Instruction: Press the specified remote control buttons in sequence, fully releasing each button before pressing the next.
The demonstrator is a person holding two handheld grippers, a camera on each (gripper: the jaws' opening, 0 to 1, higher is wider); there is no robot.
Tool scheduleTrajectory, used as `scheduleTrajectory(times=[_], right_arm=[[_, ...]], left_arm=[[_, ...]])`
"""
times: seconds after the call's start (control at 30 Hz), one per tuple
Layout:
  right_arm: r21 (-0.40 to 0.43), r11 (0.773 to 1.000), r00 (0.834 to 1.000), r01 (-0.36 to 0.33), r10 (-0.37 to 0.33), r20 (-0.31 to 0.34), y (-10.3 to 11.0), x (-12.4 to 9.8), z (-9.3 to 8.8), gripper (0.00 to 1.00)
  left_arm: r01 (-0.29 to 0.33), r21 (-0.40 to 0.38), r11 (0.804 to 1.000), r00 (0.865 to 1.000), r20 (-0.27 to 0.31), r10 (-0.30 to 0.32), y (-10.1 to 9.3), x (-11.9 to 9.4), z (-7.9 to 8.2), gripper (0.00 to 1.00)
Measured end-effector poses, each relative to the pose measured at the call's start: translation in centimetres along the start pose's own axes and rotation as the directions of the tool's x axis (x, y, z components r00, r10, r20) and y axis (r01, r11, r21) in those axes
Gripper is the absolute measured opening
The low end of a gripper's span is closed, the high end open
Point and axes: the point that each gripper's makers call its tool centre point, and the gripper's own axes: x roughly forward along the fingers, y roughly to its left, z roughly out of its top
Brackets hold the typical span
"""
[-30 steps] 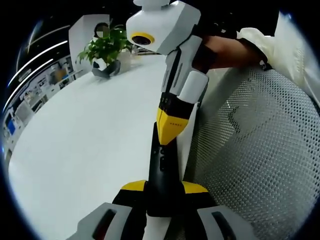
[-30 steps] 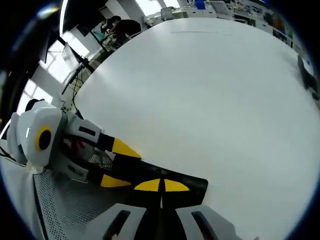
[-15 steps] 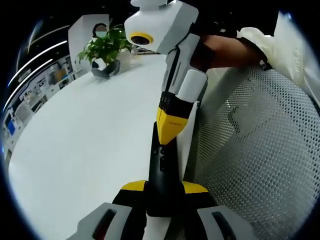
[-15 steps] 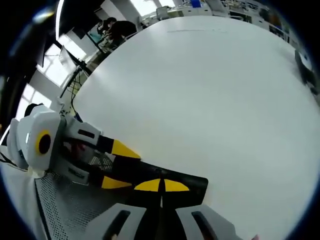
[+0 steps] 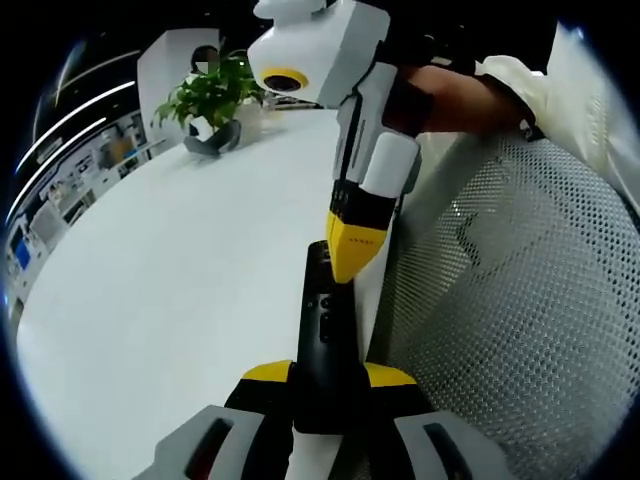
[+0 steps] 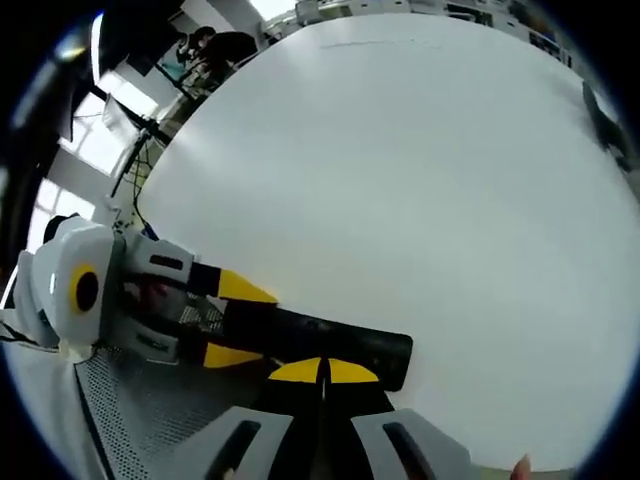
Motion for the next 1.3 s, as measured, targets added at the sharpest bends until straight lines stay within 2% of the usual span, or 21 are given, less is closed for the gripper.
scheduleTrajectory(times=[0.87,1.2,1.27,1.3], right_arm=[[-0.02,0.999,0.999,0.03,-0.03,-0.018,-0.45,0.08,-0.44,0.0],[0.033,0.999,1.0,-0.006,0.006,-0.008,-0.62,0.03,-0.33,0.0],[0.039,0.999,1.0,-0.012,0.012,-0.003,-0.59,0.01,-0.29,0.0],[0.037,0.999,1.0,-0.013,0.013,0.003,-0.56,0.02,-0.21,0.0]], left_arm=[[0.002,0.001,1.0,1.0,0.007,-0.002,-0.06,0.09,0.15,0.25],[-0.006,-0.002,1.0,1.0,-0.01,0.006,0.0,0.12,0.11,0.25],[-0.014,-0.017,1.0,1.0,-0.022,0.014,0.21,0.04,0.03,0.25],[-0.04,-0.024,0.999,0.999,-0.029,0.04,0.76,0.08,0.04,0.25]])
